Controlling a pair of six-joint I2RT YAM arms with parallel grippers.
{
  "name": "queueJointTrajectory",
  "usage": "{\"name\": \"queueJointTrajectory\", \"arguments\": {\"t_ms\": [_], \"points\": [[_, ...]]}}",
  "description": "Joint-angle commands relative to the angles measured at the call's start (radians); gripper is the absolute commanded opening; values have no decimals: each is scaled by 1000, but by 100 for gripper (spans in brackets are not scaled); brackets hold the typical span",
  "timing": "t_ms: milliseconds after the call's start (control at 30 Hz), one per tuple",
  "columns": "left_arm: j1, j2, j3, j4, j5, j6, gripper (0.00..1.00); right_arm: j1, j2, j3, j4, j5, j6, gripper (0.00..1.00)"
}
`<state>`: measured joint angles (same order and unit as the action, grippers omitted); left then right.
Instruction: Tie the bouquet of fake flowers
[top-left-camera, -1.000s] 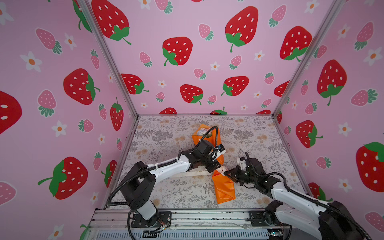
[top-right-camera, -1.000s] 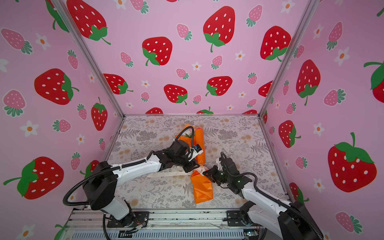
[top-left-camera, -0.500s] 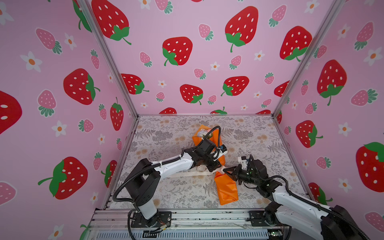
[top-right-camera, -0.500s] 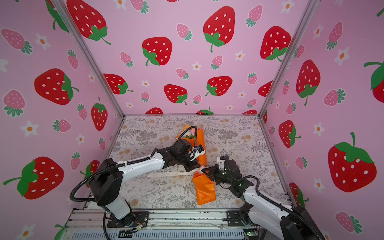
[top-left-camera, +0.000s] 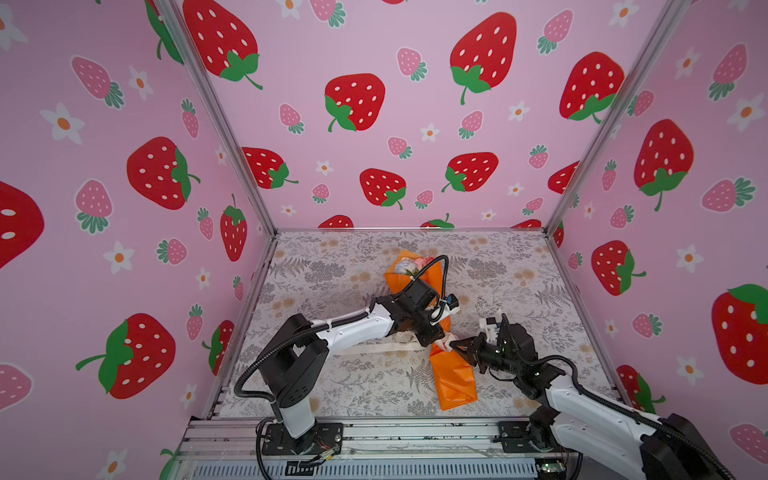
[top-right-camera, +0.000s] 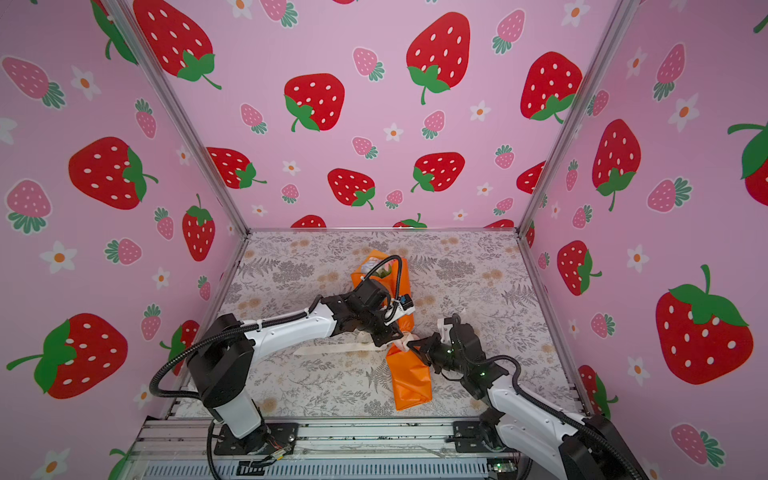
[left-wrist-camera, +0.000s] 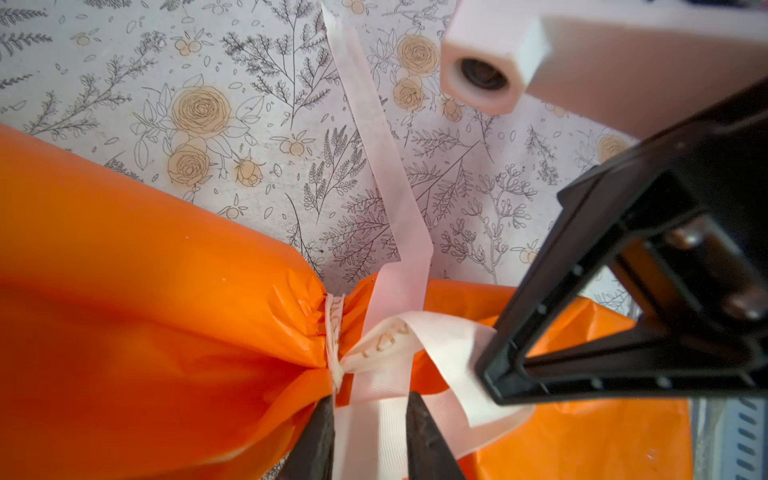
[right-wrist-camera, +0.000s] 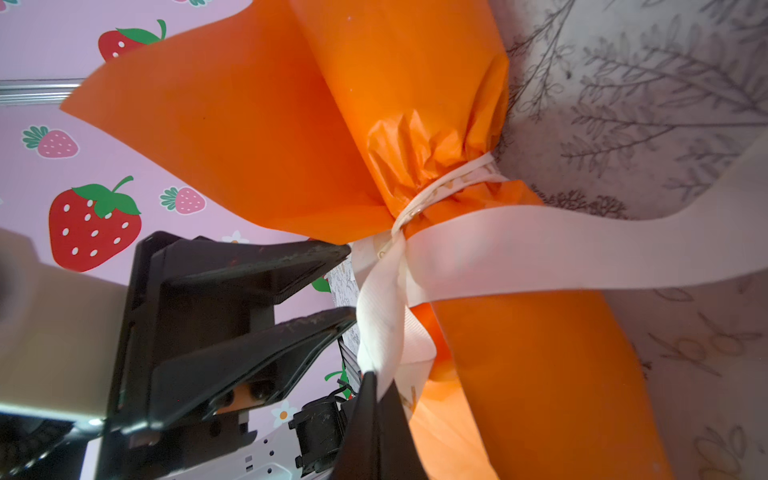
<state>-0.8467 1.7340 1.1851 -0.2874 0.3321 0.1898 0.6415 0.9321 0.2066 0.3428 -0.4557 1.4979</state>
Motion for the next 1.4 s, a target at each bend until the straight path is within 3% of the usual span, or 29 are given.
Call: {"name": "queueJointTrajectory", "arguments": {"t_ms": [0,400,867,1233,1367], "points": [[-8,1,8,-5,39,16,30,-9,-13,-1,4,21,4,3],[-55,88,115,-101,-69,51,33,-22,-58,10,-64,25,-19,4],[-81,158,181,-185,-118,73,37,-25,-33,23,-68,20,-39,4],[-91,150,181,-210,-130,79,37,-25,-27,27,-71,32,-54,4],[-94,142,172,-210,-136,87,31,-25,-27,30,-72,32,-60,3]]}}
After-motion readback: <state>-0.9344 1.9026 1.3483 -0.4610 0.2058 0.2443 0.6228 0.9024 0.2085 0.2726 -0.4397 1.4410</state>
